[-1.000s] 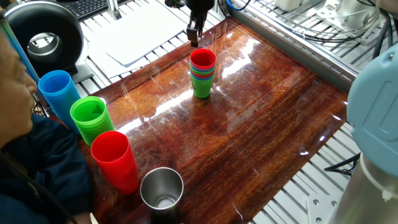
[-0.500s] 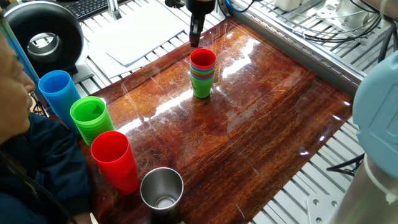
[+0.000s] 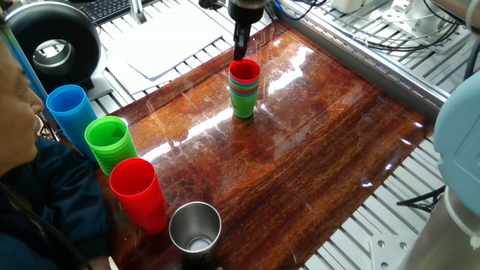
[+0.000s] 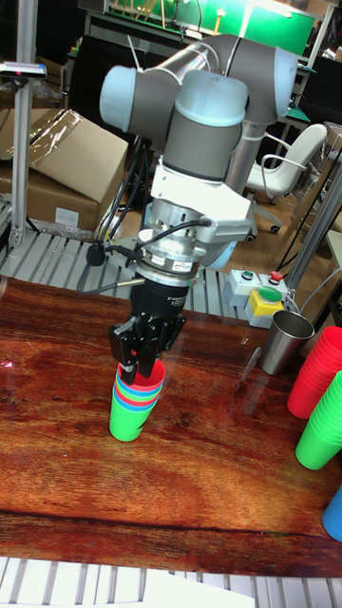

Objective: Pick up the cup

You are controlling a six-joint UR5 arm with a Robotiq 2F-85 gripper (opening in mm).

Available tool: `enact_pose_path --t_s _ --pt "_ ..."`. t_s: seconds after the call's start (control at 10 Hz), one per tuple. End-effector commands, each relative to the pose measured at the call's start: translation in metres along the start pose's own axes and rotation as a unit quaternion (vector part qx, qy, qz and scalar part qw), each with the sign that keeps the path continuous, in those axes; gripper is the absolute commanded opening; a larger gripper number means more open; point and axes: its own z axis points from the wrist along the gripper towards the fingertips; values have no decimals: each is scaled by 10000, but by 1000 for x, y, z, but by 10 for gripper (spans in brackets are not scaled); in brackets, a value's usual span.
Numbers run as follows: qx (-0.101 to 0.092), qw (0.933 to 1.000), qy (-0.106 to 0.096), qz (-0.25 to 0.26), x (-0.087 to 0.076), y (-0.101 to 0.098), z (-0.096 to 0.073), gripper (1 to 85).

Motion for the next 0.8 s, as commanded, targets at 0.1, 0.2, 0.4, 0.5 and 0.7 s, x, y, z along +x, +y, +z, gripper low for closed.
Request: enact_pose_path --t_s 0.1,0.2,0.4,0.5,0.7 --pt "19 9998 -181 -104 7 2 5 323" --pt "27 9997 -229 -120 7 2 4 323" --pt "3 9995 -288 -122 7 3 4 313" --pt "-1 9994 -315 -140 7 4 5 313" --pt "-96 9988 -461 -116 1 11 9 303"
